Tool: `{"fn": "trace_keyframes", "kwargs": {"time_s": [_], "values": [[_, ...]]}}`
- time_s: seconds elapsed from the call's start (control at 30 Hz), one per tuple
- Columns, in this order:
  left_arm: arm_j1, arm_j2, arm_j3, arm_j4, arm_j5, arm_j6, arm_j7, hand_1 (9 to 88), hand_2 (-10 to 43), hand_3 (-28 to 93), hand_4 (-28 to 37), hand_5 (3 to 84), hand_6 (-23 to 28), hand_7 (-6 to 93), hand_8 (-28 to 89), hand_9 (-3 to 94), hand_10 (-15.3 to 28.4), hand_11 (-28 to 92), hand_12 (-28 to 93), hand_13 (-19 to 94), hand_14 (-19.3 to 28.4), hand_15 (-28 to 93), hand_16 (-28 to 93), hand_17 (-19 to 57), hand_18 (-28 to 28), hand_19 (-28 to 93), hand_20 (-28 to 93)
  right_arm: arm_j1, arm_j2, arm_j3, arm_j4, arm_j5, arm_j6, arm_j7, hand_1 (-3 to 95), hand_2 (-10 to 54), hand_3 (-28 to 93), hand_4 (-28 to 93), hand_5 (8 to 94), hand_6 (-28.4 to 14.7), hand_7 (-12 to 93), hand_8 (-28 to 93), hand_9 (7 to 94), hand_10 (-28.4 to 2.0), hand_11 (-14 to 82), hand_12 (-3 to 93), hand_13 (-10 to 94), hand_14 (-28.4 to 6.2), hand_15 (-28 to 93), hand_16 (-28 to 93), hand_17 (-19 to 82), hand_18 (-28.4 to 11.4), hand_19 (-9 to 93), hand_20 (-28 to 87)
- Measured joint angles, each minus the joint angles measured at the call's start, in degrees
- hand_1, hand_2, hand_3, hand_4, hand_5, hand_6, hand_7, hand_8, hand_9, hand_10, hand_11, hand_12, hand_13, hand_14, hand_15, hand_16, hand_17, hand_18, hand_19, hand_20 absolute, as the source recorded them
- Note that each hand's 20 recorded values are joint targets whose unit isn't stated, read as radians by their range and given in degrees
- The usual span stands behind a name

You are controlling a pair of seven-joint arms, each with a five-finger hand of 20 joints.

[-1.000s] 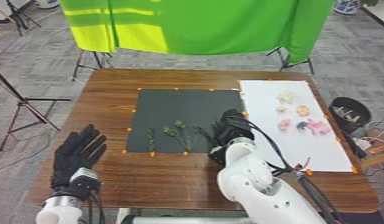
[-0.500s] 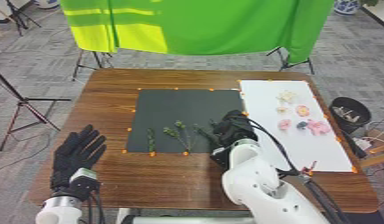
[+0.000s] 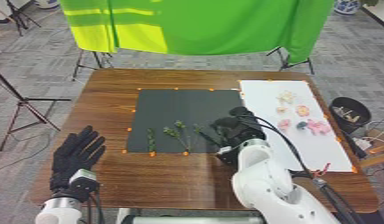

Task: Arrange flowers

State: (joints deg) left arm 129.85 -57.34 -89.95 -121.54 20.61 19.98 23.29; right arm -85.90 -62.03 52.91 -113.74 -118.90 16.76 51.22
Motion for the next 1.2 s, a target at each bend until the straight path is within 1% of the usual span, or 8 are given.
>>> {"fn": "trace_keyframes", "kwargs": {"time_s": [0.03,0.13,0.2,0.3,0.37,0.57,0.87,1.2], "values": [[0.0,0.0,-0.02,0.0,0.0,0.0,0.07,30.5,16.7,70,-28.3,42.9,10.1,16.1,-9,33.8,16.0,30,10,25,17.2,45,-10,-6.9,15.9,40,9,-0.3,0.4,0.0,-0.4,-1.0,0.1,-0.2,29.7,14.8,85,-22,66.0,-6.0,18,-12,68.1,-19.9,14.1,14.5,63,-17.1,38,16,29,-23.6,75,14],[0.2,0.0,-0.28,0.0,-0.01,-0.01,0.36,30.4,16.8,70,-28.3,43.0,10.2,16.1,-9,33.8,16.0,30,10,25,17.1,45,-10,-6.9,15.9,40,9,-1.6,1.9,1.0,-2.1,-5.1,-2.7,-0.6,28.7,18.5,86,-20,68.0,-6.1,16,-12,69.0,-20.3,13.8,15.2,63,-17.7,40,17,29,-23.8,75,16],[0.5,0.0,-0.5,-0.01,-0.06,-0.01,0.59,30.4,16.8,70,-28.3,43.0,10.2,16.1,-9,33.8,15.9,30,10,25,17.1,45,-10,-6.9,15.9,40,9,-2.8,2.8,2.5,-3.7,-7.6,-8.2,-0.6,27.6,19.2,87,-18,70.5,-5.8,17,-11,69.5,-20.7,14.2,15.7,62,-18.2,41,18,28,-24.1,75,16],[0.7,0.0,-0.61,-0.03,-0.08,-0.01,0.87,30.3,16.9,70,-28.3,43.1,10.2,16.1,-9,33.8,15.9,30,10,25,17.2,45,-10,-6.9,15.9,40,9,-4.2,4.3,4.2,-5.5,-10.3,-16.9,-0.6,29.7,18.4,89,-16,76.6,-5.9,20,1,72.0,-20.7,16.1,17.1,62,-18.4,42,18,28,-24.1,74,19],[0.8,0.0,-0.64,-0.04,-0.09,-0.01,1.05,30.3,16.9,70,-28.3,43.2,10.2,16.1,-9,34.0,15.9,30,10,25,17.1,45,-10,-6.9,15.9,40,9,-4.9,5.6,4.6,-6.2,-10.9,-19.5,-0.7,31.6,17.9,89,-16,78.6,-6.2,19,3,73.4,-20.0,17.9,18.2,62,-18.4,43,18,27,-23.8,73,20],[1.1,0.0,-0.83,-0.04,-0.22,-0.01,1.25,30.3,17.0,70,-28.3,43.3,10.2,16.1,-9,34.9,16.0,32,11,26,17.3,47,-9,-6.9,15.9,40,9,-7.3,6.8,6.2,-7.3,-8.1,-21.2,-2.3,32.0,17.2,89,-16,79.3,-5.7,19,4,74.8,-19.8,18.4,18.5,62,-18.4,43,19,27,-23.9,73,21],[1.0,0.0,-0.79,-0.04,-0.22,-0.01,1.15,30.1,17.1,70,-28.3,43.3,10.3,16.0,-9,34.9,15.9,32,11,26,17.3,47,-9,-6.9,15.9,40,9,-7.3,5.1,5.0,-7.2,-6.8,-28.8,-6.0,32.6,17.0,89,-17,79.0,-5.3,18,4,76.3,-18.9,16.8,17.5,63,-17.8,43,19,27,-24.1,72,22],[0.9,-0.12,-0.64,0.03,-0.2,0.0,0.61,30.1,17.2,70,-28.3,43.4,10.2,16.1,-9,34.9,16.1,32,11,26,17.3,47,-9,-6.9,15.9,40,9,-7.0,3.2,3.7,-7.1,-4.5,-27.4,-6.8,32.8,17.4,88,-17,77.2,-5.1,19,5,75.5,-18.8,16.3,17.4,64,-17.5,42,19,27,-24.0,72,23]]}}
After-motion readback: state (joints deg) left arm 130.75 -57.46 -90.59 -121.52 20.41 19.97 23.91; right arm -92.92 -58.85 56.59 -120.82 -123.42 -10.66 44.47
